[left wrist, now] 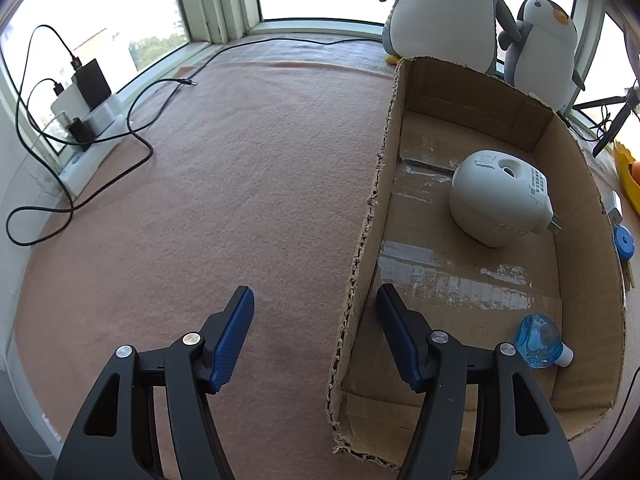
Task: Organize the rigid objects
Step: 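Grasp the blue phone stand with the right gripper, then carry the blue phone stand into the box and release it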
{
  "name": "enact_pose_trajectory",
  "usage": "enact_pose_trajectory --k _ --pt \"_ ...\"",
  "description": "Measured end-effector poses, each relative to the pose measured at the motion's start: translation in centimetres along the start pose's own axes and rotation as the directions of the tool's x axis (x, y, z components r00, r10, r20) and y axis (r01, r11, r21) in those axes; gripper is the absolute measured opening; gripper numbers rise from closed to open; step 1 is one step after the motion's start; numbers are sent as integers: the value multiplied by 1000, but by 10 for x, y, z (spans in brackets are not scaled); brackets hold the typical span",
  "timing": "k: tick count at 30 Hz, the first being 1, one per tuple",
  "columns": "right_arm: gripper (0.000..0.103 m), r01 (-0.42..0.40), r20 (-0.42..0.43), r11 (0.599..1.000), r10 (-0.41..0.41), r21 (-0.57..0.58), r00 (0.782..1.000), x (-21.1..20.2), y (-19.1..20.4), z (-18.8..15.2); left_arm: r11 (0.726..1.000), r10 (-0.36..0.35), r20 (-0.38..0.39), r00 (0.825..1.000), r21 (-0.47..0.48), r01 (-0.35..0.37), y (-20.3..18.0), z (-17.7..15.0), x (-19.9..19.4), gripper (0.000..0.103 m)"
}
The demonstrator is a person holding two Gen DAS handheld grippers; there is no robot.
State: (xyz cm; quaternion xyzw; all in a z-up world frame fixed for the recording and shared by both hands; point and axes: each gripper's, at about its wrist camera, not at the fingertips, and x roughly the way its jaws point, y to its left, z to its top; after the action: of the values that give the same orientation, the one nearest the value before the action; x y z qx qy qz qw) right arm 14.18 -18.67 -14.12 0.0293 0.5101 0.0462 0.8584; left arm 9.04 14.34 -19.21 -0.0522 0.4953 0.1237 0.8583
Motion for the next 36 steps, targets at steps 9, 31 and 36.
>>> enact_pose_trajectory --k 9,31,36 --pt "33 -124 18 982 128 -146 992 -12 83 18 1000 -2 -1 1000 4 2 -1 0 0 64" --pt "33 -283 -126 903 255 -324 959 20 220 -5 1000 -19 -9 1000 11 19 1 2 1 64" --pt "33 -278 -127 904 250 -323 960 22 219 -5 1000 -19 -7 1000 7 19 1 2 1 64"
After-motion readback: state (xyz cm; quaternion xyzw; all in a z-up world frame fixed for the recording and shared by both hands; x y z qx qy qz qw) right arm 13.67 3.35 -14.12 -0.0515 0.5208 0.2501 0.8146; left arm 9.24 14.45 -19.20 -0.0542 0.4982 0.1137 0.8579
